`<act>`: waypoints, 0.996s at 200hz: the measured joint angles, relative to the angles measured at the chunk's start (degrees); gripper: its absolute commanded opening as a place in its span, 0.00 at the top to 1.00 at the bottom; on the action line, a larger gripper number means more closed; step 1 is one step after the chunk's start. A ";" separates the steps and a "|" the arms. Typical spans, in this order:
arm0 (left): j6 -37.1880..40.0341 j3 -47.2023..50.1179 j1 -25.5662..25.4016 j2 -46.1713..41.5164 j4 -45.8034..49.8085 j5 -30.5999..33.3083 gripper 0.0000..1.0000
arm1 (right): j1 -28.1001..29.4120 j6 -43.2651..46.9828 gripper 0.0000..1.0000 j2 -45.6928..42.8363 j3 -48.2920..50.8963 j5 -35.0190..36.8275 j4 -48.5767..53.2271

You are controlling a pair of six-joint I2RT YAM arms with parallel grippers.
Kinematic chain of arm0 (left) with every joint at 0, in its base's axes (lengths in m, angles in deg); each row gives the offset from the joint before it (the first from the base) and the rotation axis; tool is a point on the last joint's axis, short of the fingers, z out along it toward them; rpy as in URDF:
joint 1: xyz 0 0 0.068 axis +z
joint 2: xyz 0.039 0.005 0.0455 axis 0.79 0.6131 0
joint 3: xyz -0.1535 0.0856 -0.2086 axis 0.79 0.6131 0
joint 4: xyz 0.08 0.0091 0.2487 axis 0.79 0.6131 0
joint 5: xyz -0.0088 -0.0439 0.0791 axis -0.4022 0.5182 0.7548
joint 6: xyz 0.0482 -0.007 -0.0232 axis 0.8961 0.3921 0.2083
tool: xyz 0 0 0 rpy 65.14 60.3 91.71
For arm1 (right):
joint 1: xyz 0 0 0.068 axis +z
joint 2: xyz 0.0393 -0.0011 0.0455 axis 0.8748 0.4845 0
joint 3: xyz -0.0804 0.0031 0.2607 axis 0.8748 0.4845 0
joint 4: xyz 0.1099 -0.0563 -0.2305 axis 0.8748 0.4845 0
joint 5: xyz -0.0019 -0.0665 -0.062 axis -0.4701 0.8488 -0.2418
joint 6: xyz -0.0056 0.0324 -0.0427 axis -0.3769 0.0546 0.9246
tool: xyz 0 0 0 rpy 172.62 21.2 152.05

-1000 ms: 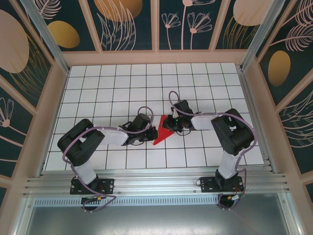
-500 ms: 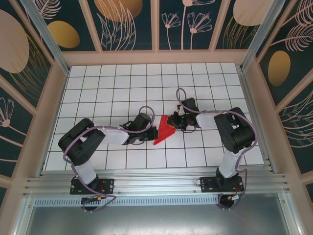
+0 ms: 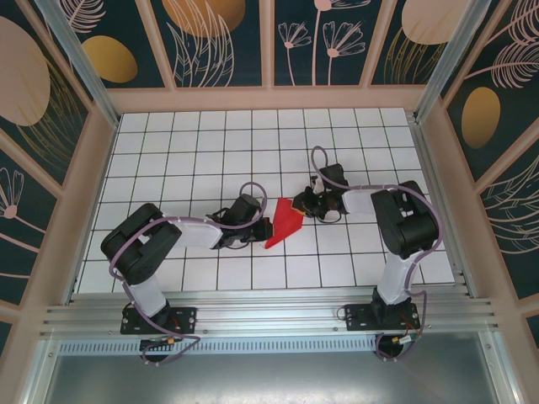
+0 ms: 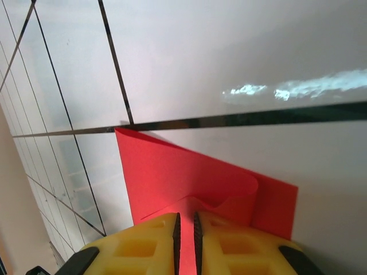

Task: Fold a paper plane with a square sheet of paper (pick it up from the middle)
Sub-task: Fourth fold the wing at the center of the table.

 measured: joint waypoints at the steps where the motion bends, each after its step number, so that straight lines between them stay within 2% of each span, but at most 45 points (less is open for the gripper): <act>1: 0.00 -0.02 0.02 0.00 0.00 0.04 1.00 | -0.02 0.00 0.82 0.00 -0.02 0.02 0.02; 134: -0.02 0.00 -0.31 -0.39 0.00 0.92 1.00 | -5.62 1.57 0.80 1.73 -3.65 1.38 2.47; 173: -0.02 0.00 -0.42 -0.55 0.07 1.18 1.00 | -5.07 3.21 0.79 -3.52 -3.41 3.91 5.05; 199: -0.02 0.00 -0.42 -0.59 0.09 1.18 1.00 | -1.49 3.41 0.82 -8.87 -2.19 5.92 5.35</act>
